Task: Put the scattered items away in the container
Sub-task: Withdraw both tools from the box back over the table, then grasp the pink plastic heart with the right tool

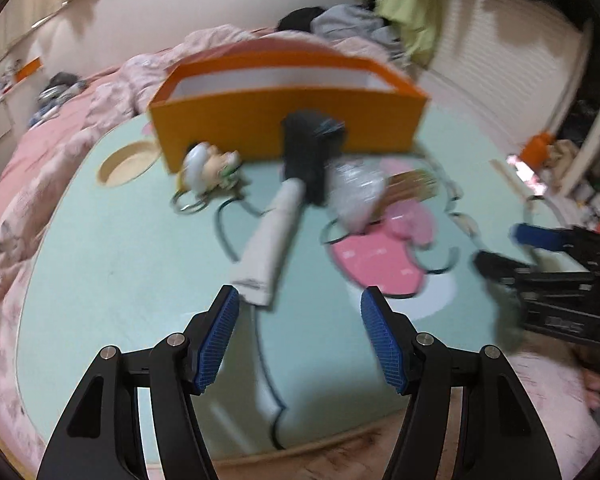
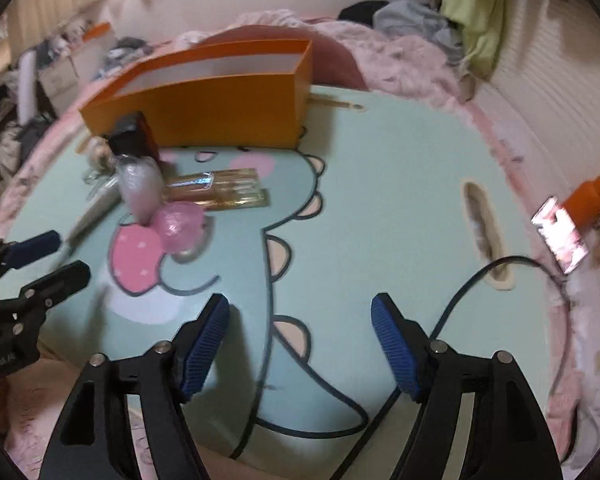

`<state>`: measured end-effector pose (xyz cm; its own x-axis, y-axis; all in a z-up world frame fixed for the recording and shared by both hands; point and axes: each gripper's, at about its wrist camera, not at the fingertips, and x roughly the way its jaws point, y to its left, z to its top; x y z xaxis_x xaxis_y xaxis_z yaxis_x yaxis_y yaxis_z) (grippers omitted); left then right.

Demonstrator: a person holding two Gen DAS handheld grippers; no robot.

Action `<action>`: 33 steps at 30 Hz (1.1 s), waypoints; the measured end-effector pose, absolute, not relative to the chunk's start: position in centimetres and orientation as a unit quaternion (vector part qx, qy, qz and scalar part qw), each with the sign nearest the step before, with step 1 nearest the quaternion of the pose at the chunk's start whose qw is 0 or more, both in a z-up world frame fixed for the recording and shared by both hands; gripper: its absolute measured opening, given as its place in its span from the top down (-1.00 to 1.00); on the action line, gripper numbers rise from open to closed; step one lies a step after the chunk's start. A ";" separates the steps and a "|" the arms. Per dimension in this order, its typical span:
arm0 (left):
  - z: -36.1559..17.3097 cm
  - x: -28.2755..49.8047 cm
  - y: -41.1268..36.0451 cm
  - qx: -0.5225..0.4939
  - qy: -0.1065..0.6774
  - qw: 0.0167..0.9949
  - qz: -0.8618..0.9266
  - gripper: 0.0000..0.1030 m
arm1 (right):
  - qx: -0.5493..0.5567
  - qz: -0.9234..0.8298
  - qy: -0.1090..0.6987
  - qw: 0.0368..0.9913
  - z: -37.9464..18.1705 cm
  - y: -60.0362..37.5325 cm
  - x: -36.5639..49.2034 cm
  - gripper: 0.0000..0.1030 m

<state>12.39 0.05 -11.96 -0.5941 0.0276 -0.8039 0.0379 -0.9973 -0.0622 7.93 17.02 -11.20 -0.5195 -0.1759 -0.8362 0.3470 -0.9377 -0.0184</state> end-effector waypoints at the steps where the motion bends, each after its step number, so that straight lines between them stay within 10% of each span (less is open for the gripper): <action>1: -12.0 12.4 -0.1 0.447 0.038 0.008 -0.894 -0.25 | 0.466 -0.868 0.087 0.148 -11.2 17.2 8.0 -0.56; 3: -12.1 12.4 -0.2 0.445 0.042 0.007 -0.895 -0.29 | 0.469 -0.869 0.078 0.140 -11.7 17.6 7.9 -0.94; 7: -13.1 11.9 1.0 0.453 0.009 0.002 -0.892 -0.99 | 0.473 -0.867 0.076 0.138 -11.8 17.6 7.8 -1.00; 17: -13.1 12.2 0.9 0.448 0.013 0.000 -0.894 -0.99 | 0.461 -0.876 0.062 0.128 -11.9 18.5 7.9 -0.98; 21: -13.1 12.3 0.8 0.445 0.016 0.002 -0.895 -0.99 | 0.439 -0.881 0.032 0.176 -10.4 18.4 8.0 0.06; 33: -12.4 13.4 -1.7 0.406 0.104 -0.019 -0.908 -0.99 | 0.455 -0.838 0.061 0.295 -10.3 11.3 5.3 0.17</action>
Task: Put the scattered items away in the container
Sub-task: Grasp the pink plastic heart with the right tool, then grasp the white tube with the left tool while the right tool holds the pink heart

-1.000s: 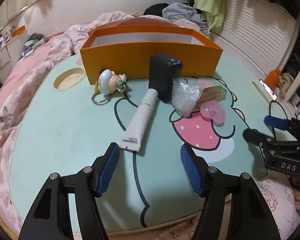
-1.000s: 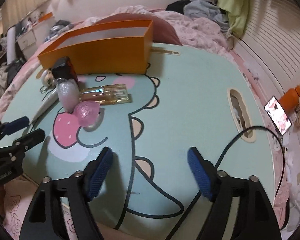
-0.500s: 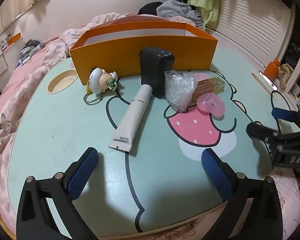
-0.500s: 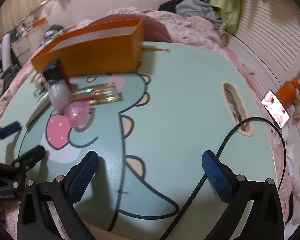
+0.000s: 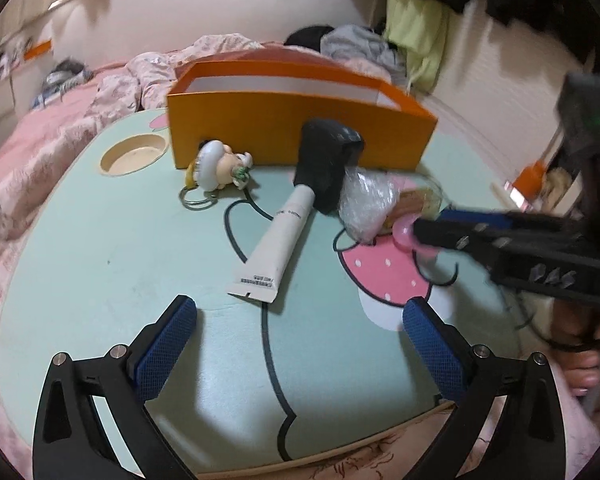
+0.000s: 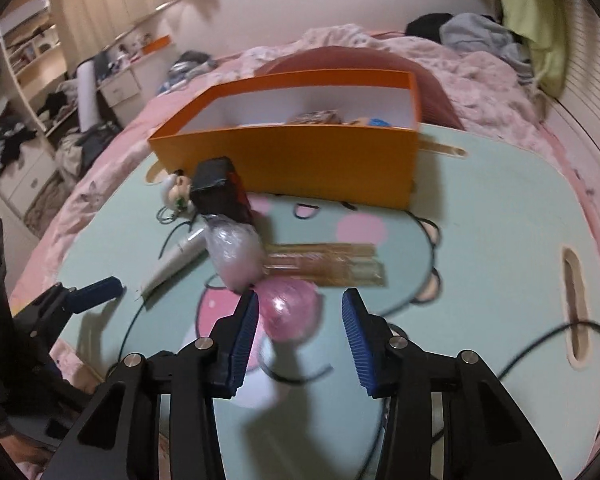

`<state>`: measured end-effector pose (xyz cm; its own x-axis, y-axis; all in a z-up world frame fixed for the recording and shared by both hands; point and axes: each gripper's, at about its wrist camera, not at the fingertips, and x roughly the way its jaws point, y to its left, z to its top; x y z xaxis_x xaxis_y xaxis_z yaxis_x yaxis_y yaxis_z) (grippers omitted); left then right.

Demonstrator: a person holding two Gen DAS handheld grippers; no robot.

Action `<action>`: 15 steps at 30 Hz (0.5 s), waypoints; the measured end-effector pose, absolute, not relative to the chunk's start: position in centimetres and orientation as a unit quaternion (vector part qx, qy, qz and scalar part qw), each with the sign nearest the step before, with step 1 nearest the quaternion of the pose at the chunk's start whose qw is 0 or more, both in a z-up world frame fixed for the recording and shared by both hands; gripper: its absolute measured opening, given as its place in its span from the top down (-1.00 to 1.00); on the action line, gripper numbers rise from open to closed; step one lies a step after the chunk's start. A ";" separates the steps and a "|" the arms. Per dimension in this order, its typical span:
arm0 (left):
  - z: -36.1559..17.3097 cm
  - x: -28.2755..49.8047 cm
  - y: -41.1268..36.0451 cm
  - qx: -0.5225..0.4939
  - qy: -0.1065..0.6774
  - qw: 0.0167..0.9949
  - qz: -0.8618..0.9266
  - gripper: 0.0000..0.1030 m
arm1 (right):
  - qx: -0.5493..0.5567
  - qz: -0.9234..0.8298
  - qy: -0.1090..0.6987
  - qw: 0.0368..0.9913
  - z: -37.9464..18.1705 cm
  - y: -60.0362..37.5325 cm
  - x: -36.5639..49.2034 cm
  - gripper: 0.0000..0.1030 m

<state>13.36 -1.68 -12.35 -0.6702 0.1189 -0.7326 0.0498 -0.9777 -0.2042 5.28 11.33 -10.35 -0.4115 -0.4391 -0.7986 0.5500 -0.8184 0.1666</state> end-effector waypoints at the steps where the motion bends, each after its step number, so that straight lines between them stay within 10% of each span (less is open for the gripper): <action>1: -12.3 13.6 -2.3 -0.399 -0.121 0.018 0.909 -0.99 | 0.457 -0.837 0.070 0.293 -10.6 10.9 5.2 0.17; 15: -10.5 11.8 -3.0 -0.374 -0.129 0.029 0.918 -0.47 | 0.400 -0.872 0.006 0.283 -9.8 14.0 6.3 0.29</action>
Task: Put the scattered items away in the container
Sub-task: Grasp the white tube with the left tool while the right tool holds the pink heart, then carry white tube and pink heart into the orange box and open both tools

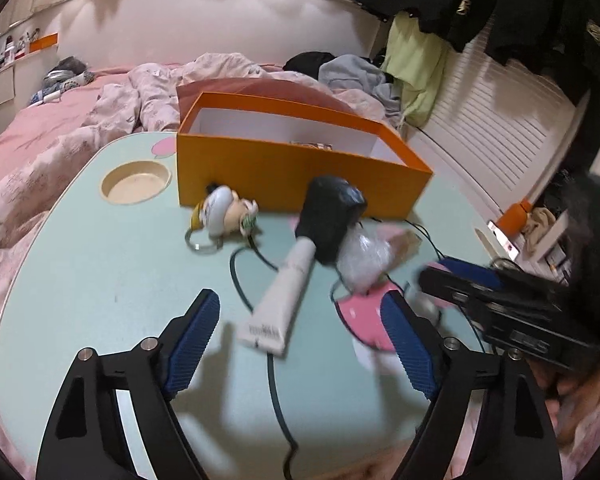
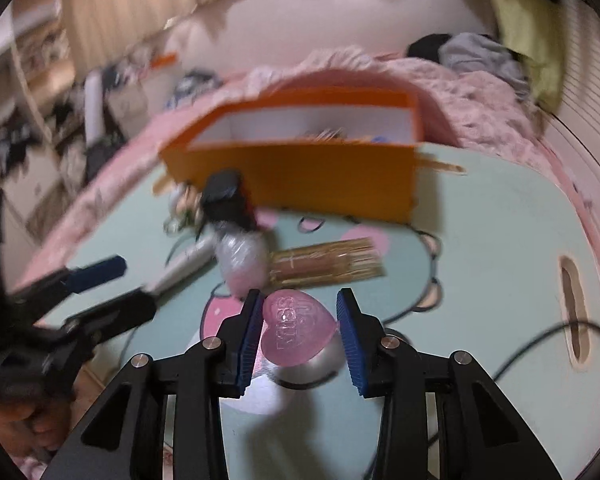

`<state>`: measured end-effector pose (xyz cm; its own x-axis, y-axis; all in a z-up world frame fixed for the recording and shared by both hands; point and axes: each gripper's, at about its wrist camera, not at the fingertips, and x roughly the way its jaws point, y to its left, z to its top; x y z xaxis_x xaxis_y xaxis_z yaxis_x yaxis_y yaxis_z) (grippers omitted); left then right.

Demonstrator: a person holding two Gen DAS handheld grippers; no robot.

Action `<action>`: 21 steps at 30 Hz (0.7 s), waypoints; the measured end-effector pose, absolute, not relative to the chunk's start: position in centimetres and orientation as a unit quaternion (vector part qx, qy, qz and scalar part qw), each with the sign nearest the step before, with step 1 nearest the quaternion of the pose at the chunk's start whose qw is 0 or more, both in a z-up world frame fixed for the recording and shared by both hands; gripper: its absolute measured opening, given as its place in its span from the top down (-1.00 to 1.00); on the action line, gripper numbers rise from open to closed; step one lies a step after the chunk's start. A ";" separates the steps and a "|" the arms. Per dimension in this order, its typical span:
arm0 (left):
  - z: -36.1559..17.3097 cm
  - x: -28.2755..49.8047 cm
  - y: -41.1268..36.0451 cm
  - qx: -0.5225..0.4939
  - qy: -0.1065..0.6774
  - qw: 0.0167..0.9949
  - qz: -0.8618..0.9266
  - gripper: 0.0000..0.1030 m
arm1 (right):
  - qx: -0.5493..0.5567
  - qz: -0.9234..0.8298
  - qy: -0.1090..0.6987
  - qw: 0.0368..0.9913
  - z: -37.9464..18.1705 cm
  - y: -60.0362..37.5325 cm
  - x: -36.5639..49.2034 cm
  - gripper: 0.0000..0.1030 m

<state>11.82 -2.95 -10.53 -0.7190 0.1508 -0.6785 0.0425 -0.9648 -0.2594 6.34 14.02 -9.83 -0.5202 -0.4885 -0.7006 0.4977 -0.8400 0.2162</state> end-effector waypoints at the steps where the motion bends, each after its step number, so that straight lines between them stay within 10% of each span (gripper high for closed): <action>1: -10.7 11.0 -3.0 -0.381 -0.126 0.029 0.916 -0.23 | 0.400 -0.872 -0.009 0.283 -9.8 14.6 6.3 0.29; 7: -12.1 8.2 -2.4 -0.424 -0.089 0.017 0.901 0.12 | 0.414 -0.864 -0.053 0.281 -10.1 15.9 5.8 0.29; 10: -12.2 8.1 -1.8 -0.427 -0.071 0.014 0.901 0.61 | 0.411 -0.866 -0.045 0.280 -9.9 15.5 6.2 0.29; 21: -9.4 10.0 -1.4 -0.385 -0.052 0.021 0.921 0.61 | 0.384 -0.879 -0.025 0.280 -8.7 15.4 6.4 0.29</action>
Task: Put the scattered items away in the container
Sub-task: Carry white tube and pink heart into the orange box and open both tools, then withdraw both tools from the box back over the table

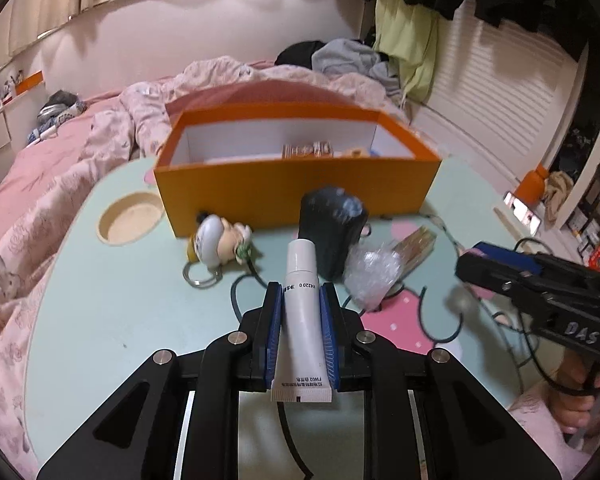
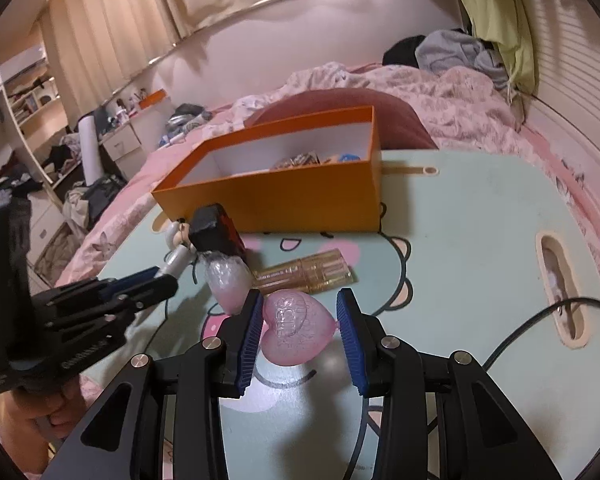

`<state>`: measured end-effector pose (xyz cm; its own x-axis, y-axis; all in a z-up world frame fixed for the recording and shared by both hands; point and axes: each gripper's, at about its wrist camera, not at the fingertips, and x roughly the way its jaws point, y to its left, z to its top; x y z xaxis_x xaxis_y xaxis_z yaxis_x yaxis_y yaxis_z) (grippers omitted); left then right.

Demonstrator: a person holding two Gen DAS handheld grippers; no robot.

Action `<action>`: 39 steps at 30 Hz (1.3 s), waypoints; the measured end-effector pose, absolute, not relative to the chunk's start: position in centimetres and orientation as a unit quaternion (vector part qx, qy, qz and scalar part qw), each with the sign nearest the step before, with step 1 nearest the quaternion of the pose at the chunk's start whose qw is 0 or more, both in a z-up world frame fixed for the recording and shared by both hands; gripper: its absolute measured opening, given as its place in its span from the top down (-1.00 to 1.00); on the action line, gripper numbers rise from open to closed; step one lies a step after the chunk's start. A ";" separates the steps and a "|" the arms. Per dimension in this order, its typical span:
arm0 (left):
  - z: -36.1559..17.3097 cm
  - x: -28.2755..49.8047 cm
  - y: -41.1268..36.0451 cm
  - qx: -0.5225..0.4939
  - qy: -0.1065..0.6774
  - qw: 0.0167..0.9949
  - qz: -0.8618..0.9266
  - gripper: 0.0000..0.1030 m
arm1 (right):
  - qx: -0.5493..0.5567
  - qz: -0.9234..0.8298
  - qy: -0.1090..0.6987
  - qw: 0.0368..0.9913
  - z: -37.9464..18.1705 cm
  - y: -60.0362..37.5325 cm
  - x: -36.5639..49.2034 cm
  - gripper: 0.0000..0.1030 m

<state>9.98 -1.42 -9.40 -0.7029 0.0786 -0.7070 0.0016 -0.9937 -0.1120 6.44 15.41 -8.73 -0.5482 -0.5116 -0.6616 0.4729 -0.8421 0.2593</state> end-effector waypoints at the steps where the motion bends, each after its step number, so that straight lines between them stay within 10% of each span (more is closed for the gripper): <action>1: -9.0 9.9 -1.5 -0.382 -0.054 0.023 0.922 0.61 | 0.382 -0.880 -0.024 0.280 -8.5 15.3 6.3 0.29; 17: -1.6 -0.1 -4.4 -0.354 -0.052 0.020 0.934 0.61 | 0.338 -0.902 0.016 0.270 -2.2 11.1 -2.9 0.29; 31: -5.2 -5.6 -5.8 -0.413 -0.089 0.005 0.906 0.60 | 0.445 -0.848 -0.050 0.282 -5.6 9.6 -9.3 0.27; 39: -4.6 -4.5 -6.7 -0.392 -0.115 0.000 0.913 0.02 | 0.421 -0.848 -0.104 0.305 -4.6 10.7 -9.4 0.24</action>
